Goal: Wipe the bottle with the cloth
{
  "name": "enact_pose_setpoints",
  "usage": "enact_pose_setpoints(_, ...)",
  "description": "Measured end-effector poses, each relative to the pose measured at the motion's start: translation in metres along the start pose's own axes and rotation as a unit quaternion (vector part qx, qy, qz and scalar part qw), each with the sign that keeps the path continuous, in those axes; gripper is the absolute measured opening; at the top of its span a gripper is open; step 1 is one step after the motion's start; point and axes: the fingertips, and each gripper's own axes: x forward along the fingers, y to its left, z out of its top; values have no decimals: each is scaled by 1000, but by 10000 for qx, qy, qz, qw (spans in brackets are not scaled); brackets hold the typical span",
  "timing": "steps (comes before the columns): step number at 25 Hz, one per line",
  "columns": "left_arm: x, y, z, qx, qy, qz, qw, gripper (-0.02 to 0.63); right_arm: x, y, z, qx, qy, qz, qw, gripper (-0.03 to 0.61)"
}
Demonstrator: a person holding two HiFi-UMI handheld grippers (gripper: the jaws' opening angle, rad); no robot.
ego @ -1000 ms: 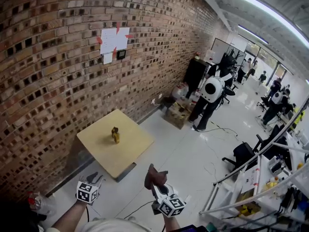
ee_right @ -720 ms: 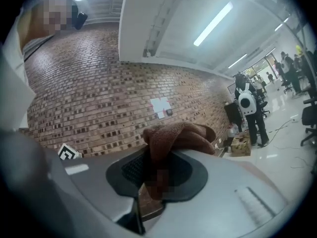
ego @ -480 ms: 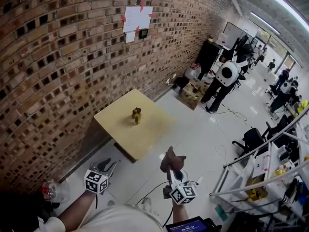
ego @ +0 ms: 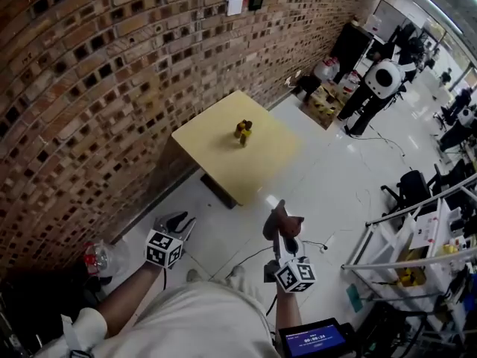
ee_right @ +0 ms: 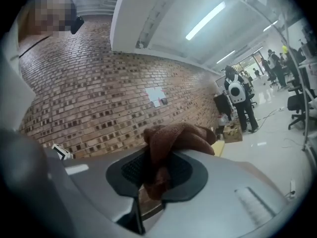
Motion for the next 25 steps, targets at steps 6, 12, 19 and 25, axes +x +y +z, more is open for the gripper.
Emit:
enact_pose_setpoints(6, -4, -3, -1, -321, -17, 205, 9993, 135, 5, -4, 7, -184, 173, 163, 9995, 69)
enact_pose_setpoints(12, 10, -12, -2, -252, 88, 232, 9994, 133, 9, -11, 16, -164, 42, 278, 9995, 69)
enact_pose_setpoints(19, 20, -28, -10, -188, 262, 147, 9994, 132, -10, -27, 1, -249, 238, 167, 9993, 65)
enact_pose_setpoints(25, 26, -36, -10, -184, 283, 90, 9994, 130, -20, -34, -1, -492, 350, 123, 9981, 61)
